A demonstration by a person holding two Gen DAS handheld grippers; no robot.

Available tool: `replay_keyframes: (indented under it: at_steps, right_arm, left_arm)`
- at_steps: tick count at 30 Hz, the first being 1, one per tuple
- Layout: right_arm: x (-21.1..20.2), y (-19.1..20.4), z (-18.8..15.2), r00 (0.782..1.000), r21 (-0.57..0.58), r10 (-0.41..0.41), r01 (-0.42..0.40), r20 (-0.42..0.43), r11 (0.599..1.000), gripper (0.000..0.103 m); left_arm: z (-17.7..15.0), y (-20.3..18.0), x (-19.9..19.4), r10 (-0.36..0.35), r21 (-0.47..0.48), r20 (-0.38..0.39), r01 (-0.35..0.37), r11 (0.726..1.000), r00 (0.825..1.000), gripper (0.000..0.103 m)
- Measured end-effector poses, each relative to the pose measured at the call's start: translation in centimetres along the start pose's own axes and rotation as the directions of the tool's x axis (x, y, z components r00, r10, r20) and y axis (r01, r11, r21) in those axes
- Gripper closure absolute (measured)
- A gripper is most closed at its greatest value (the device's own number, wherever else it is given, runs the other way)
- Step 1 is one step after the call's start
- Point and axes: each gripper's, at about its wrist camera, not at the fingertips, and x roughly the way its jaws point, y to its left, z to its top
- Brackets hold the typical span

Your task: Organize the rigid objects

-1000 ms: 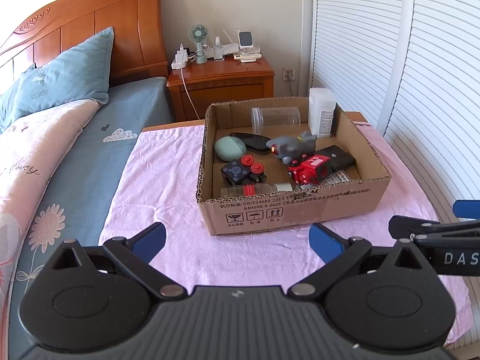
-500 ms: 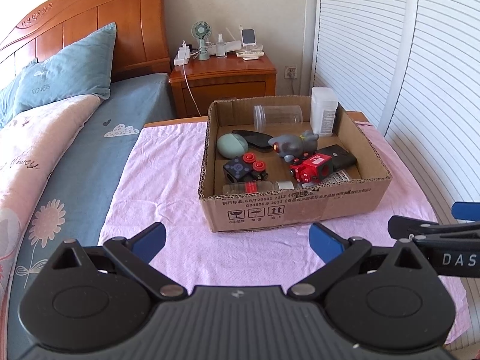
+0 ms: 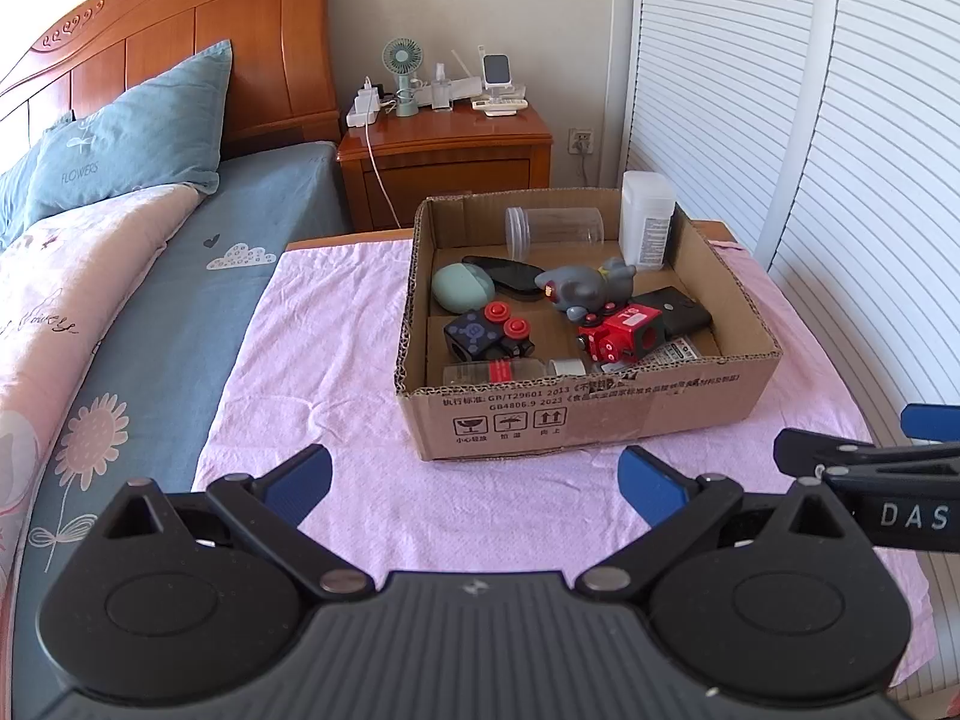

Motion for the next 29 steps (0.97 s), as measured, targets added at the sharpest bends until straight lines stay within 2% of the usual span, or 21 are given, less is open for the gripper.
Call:
replay_keyframes:
  at_steps: [29]
  right_arm:
    - [-0.26,-0.15,-0.05,1.000,0.003,-0.001,0.001,0.006,1.000,0.000]
  left_arm:
    - [-0.20,-0.15,-0.72,0.002,0.001,0.007,-0.002,1.000,1.000,0.002]
